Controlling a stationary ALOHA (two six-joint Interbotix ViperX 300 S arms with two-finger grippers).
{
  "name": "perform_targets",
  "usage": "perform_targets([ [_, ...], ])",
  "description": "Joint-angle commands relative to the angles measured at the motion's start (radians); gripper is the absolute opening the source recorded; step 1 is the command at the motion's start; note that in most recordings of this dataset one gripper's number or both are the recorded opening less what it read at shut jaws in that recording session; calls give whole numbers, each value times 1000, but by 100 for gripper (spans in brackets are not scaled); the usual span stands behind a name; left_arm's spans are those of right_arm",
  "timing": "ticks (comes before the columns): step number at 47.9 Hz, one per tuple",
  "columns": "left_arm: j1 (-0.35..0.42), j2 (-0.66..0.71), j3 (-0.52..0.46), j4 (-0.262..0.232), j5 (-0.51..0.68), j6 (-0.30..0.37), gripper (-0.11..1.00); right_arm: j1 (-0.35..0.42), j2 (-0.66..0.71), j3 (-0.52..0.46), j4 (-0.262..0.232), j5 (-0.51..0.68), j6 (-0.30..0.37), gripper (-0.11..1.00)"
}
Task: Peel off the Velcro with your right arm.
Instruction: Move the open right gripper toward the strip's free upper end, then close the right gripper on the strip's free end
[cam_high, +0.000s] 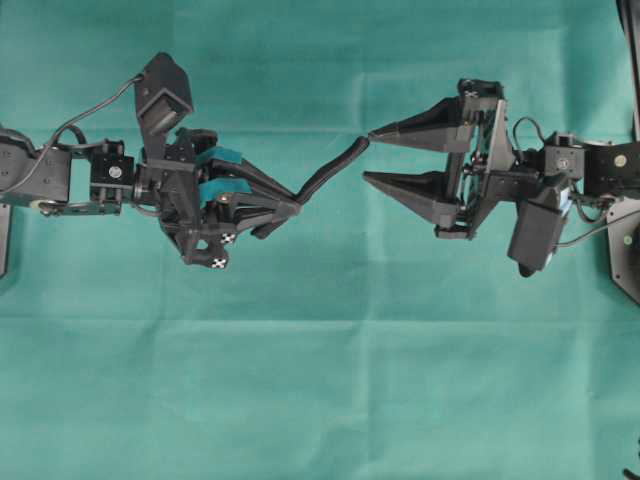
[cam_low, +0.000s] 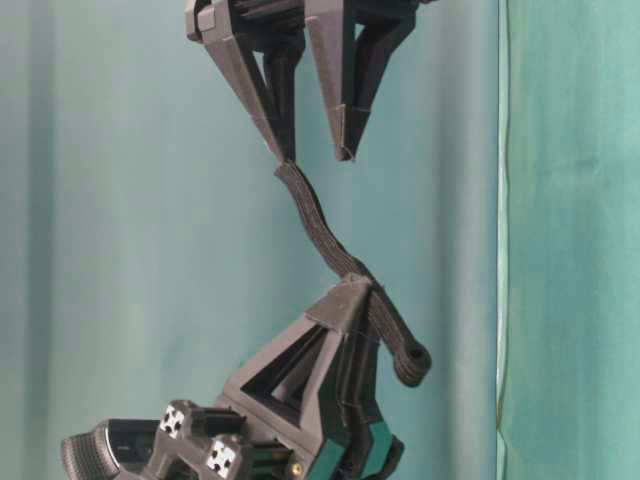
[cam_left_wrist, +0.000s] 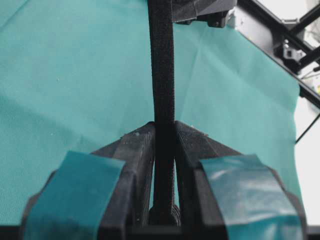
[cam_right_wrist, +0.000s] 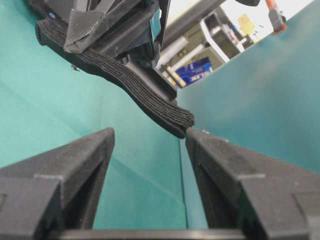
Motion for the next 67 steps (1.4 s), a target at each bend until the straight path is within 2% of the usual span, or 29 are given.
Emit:
perform_targets([
  [1,3,-23,-9,-2,-9,0,10,-3,-6,-21,-2,-11,5,25],
  [32,11,-23,-11,-2,-9,0,10,-3,-5,-12,-2,-11,8,24],
  [51,12,-23,-14,-2,-9,0,10,-3,0,-11,-2,-12,9,4],
  [67,12,-23,-11,-2,-9,0,10,-3,6,-11,-2,-11,14,1],
])
